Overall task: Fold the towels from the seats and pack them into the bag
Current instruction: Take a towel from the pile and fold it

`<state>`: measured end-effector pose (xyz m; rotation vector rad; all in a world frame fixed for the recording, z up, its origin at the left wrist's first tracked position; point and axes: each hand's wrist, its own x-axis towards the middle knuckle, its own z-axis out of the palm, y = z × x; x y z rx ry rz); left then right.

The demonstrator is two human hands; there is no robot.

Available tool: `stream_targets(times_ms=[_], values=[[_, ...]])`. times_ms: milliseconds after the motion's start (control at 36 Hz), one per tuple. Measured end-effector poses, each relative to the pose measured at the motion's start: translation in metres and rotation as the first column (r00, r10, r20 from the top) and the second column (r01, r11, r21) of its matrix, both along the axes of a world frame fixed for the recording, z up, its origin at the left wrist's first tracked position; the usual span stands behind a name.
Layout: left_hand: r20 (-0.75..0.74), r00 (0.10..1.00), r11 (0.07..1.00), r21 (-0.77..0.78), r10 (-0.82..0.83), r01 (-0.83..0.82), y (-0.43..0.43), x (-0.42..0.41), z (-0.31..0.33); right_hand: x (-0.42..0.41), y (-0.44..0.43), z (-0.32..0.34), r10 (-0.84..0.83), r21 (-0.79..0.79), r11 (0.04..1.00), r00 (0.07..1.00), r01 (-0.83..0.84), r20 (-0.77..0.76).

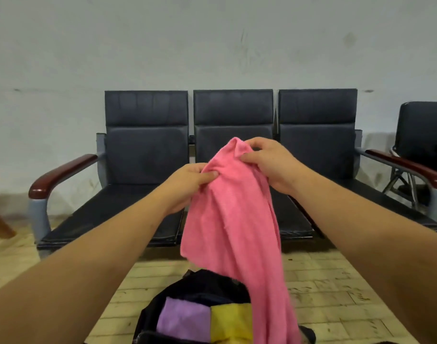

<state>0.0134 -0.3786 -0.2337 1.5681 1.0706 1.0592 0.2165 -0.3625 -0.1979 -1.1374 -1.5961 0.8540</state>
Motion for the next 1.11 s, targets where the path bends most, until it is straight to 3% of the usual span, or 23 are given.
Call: stream_targets(times_ms=[56,139,250,361,444,500,583,750,806,861,1028,1111], values=[[-0.030,0.999,0.999,0.027,-0.021,0.022,-0.001,0.003,0.005,-0.001,-0.002,-0.004,0.126,-0.037,0.991,0.991,-0.125,0.034],[-0.164,0.986,0.996,0.080,-0.014,0.028,0.001,0.006,0.015,-0.002,-0.004,-0.006,0.177,0.000,0.984,0.978,-0.178,0.108],[-0.322,0.947,0.996,0.082,0.005,0.023,0.003,-0.006,0.020,0.008,0.003,0.002,-0.058,0.113,0.992,0.996,0.050,0.073],[-0.633,0.775,0.999,0.040,0.006,0.025,0.008,-0.028,0.010,0.023,0.011,0.018,-0.231,0.251,0.946,0.971,0.207,0.067],[-0.736,0.677,0.999,0.012,0.032,-0.034,0.015,-0.048,0.000,0.036,0.015,0.030,-0.309,0.273,0.915,0.951,0.298,-0.003],[-0.750,0.658,0.998,0.027,0.060,-0.060,0.020,-0.062,0.000,0.046,0.019,0.035,-0.351,0.274,0.900,0.936,0.340,-0.008],[-0.670,0.728,0.989,0.099,0.148,-0.109,0.024,-0.077,0.013,0.059,0.024,0.042,-0.418,0.280,0.880,0.905,0.384,0.074],[-0.290,0.923,0.958,0.206,0.254,-0.199,0.027,-0.082,0.074,0.086,0.027,0.066,-0.536,0.343,0.837,0.769,0.427,0.348],[-0.044,0.975,0.957,0.207,0.216,-0.203,0.026,-0.079,0.096,0.092,0.028,0.074,-0.546,0.350,0.825,0.785,0.444,0.292],[0.148,0.971,0.957,0.199,0.186,-0.213,0.028,-0.079,0.114,0.095,0.030,0.081,-0.521,0.331,0.831,0.834,0.447,0.182],[0.213,0.964,0.952,0.222,0.161,-0.209,0.036,-0.075,0.127,0.089,0.040,0.085,-0.479,0.203,0.869,0.871,0.452,0.112],[0.154,0.980,0.963,0.217,0.128,-0.160,0.035,-0.067,0.120,0.081,0.040,0.081,-0.451,0.202,0.882,0.887,0.426,0.101]])
